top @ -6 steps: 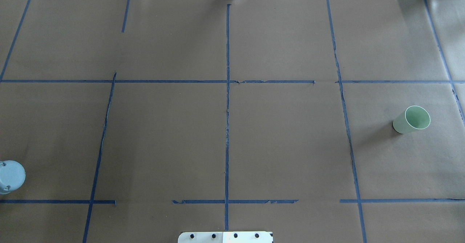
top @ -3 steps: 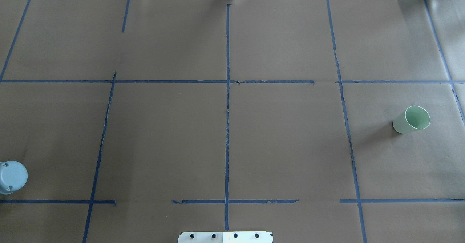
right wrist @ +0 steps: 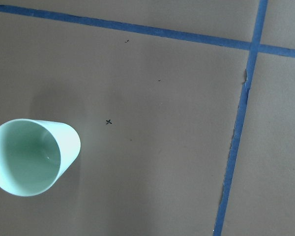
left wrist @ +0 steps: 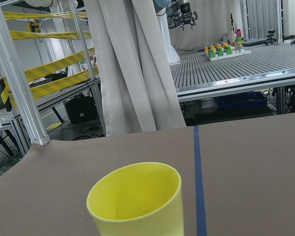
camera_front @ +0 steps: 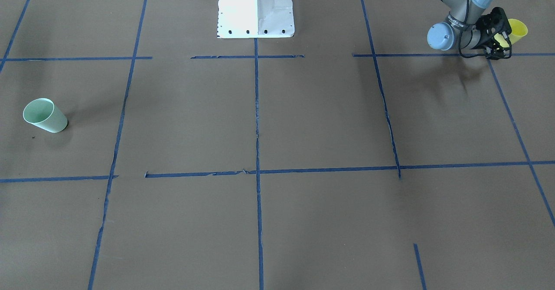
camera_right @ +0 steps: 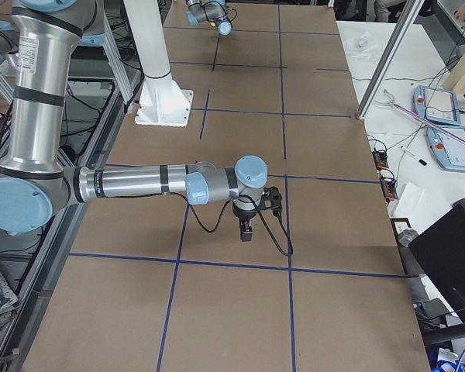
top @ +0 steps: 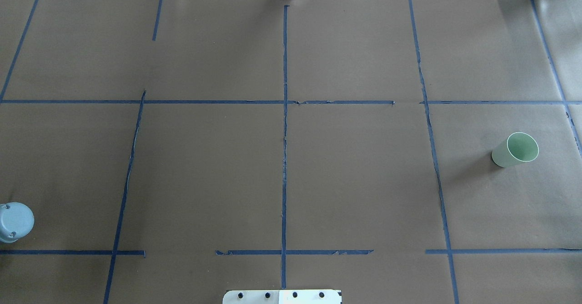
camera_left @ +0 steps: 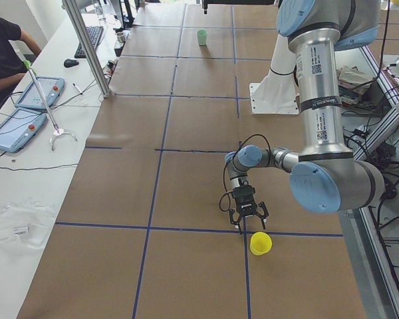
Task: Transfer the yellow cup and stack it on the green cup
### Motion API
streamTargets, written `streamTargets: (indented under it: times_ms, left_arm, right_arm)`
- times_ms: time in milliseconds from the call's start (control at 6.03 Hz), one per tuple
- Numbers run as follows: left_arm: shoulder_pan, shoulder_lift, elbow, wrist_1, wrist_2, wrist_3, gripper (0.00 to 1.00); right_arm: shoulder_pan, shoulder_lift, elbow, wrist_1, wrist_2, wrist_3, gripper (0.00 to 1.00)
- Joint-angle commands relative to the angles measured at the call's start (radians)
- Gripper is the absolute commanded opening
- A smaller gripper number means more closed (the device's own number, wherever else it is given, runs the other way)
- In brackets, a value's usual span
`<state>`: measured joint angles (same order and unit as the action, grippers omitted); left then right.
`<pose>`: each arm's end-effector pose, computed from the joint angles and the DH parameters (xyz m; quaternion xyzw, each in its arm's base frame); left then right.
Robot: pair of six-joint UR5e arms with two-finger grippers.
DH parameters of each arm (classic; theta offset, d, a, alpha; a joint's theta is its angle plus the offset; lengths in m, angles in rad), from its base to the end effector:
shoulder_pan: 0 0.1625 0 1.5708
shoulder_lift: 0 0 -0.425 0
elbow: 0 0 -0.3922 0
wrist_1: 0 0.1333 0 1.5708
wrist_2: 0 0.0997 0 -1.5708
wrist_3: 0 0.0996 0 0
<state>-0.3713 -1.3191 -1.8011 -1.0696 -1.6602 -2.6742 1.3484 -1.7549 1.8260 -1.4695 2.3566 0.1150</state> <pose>0.2560 -0.2332 0.7182 0.0521 -0.2564 -0.6574 0.7066 -0.0322 -0.4271 0.6047 0.0144 -0.3894 -0.0823 0.9173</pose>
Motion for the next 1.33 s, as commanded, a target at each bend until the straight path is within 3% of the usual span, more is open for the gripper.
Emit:
streamTargets:
  times_ms: [0,166,1160]
  left_arm:
    - [0.003,0.0,0.041,-0.039,-0.042,-0.004,1.0]
    - [0.005,0.001,0.046,-0.039,-0.076,-0.007,1.0]
    - [0.003,0.014,0.138,-0.044,-0.076,-0.009,1.0]
  right_arm:
    - [0.0,0.0,0.004,0.0,0.012,0.0,1.0]
    - [0.0,0.0,0.004,0.001,0.013,0.0,1.0]
    - [0.0,-0.003,0.004,0.0,0.026,0.0,1.0]
